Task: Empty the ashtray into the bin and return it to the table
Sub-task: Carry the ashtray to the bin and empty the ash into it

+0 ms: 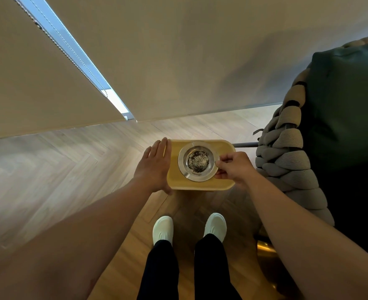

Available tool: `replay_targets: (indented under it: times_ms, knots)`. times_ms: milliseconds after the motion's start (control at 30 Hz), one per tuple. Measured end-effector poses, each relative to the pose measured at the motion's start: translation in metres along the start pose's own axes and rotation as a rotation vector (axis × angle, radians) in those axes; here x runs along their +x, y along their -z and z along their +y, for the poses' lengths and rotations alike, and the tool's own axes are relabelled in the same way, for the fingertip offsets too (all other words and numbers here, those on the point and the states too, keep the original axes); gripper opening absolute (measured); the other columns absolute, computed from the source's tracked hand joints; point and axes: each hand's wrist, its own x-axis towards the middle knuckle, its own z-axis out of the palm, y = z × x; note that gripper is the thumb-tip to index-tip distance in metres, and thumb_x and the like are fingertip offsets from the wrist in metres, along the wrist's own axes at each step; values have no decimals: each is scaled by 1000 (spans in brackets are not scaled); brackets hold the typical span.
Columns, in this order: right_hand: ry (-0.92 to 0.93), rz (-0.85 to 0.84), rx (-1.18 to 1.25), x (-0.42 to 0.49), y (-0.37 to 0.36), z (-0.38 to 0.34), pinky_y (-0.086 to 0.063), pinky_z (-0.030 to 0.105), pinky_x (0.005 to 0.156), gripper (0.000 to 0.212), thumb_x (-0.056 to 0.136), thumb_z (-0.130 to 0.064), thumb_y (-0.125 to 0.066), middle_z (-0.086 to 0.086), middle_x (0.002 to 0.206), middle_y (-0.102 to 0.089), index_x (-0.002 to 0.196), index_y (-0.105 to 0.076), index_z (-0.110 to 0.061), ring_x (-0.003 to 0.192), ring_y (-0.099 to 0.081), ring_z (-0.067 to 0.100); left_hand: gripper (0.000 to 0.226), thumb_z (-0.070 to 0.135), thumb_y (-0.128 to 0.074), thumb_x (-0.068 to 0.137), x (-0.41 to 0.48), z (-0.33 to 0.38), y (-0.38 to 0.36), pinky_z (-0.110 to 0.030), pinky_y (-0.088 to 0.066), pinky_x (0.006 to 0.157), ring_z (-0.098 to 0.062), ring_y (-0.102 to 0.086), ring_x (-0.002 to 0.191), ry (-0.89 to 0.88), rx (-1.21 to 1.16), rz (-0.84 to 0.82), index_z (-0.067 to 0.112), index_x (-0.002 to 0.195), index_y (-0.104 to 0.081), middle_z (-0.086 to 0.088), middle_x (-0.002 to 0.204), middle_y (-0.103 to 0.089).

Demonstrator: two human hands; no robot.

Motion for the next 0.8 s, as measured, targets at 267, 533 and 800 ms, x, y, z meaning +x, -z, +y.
replay_targets:
  times_ms: [267,533,800]
  knots:
    - [-13,-52,-20,-3,3,-2,-62,37,58,11,88,6,-64,21,83,-62,98,-59,3,65,-67,27,160,69,-85,44,4,3,2,-47,-8,120,-34,5,150,32,61,-32,6,150,17,-15,163,7]
    - [55,11,-75,-4,8,-3,-62,35,56,13,87,6,-64,21,85,-64,99,-60,2,62,-67,25,159,70,-84,45,5,5,4,-48,-11,121,-35,4,150,42,86,-51,5,151,15,-16,163,8]
    - [489,165,-451,-12,1,2,-58,33,67,8,84,-6,-71,5,78,-71,82,-70,-14,71,-68,21,158,69,-84,47,4,6,5,-48,-11,121,-34,3,150,43,107,-55,5,150,17,-16,163,8]
